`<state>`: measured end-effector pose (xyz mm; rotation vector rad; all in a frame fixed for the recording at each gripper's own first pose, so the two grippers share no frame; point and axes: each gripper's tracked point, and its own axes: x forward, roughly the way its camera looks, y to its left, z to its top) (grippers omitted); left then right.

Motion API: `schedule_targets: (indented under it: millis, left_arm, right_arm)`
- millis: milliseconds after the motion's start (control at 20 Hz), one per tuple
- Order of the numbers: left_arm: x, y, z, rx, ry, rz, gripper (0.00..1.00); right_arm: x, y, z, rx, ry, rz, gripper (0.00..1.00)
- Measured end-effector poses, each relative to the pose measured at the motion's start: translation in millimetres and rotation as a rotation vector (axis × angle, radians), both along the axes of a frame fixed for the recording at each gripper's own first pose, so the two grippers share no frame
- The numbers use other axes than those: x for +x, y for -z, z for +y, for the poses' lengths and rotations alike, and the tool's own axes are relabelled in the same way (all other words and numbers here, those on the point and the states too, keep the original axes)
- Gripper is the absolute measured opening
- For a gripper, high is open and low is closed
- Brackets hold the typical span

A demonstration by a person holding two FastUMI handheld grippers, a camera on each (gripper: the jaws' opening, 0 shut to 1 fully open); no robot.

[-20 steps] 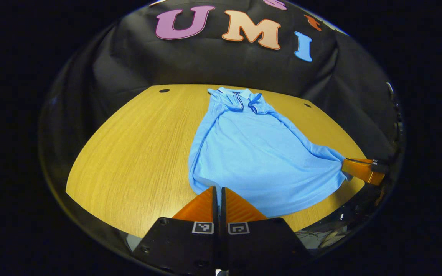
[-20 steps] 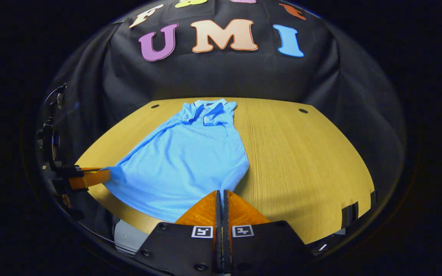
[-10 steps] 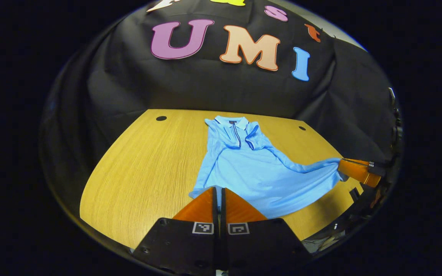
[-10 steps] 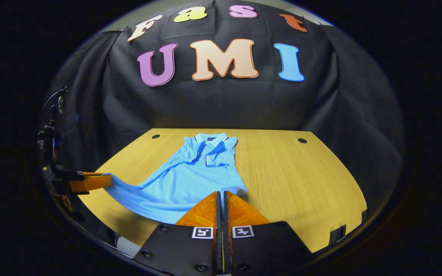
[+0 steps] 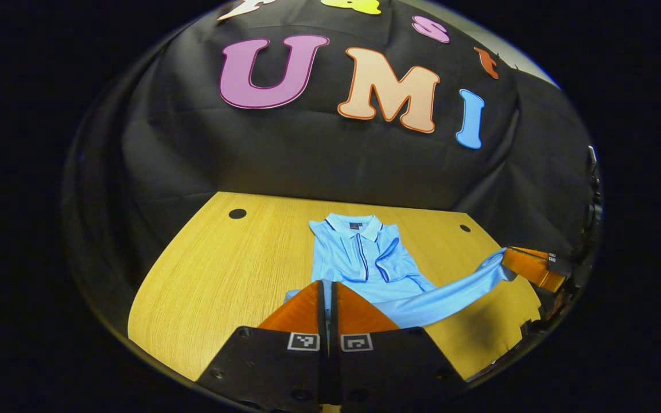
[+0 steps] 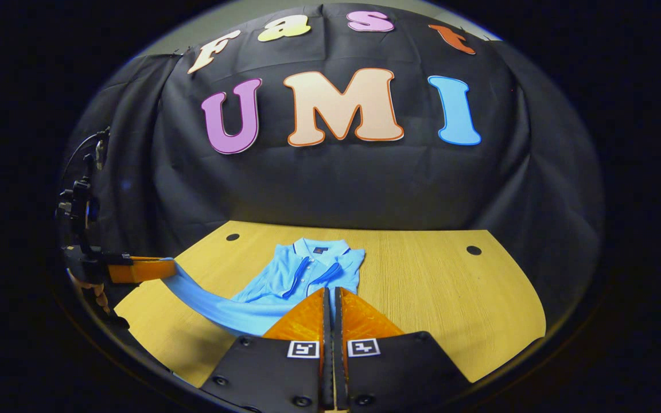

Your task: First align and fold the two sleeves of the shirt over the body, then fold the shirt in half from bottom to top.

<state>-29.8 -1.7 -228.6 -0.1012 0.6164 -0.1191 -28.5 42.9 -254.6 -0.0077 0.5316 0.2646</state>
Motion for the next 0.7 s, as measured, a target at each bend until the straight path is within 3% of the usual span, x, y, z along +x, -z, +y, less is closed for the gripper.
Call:
schedule_targets:
  millis: [700]
  left_arm:
    - [166.0, 13.3, -2.5, 0.023, -0.037, -0.080, 0.00]
  right_arm:
    - [165.0, 39.1, 5.2, -0.007, -0.010, -0.026, 0.04]
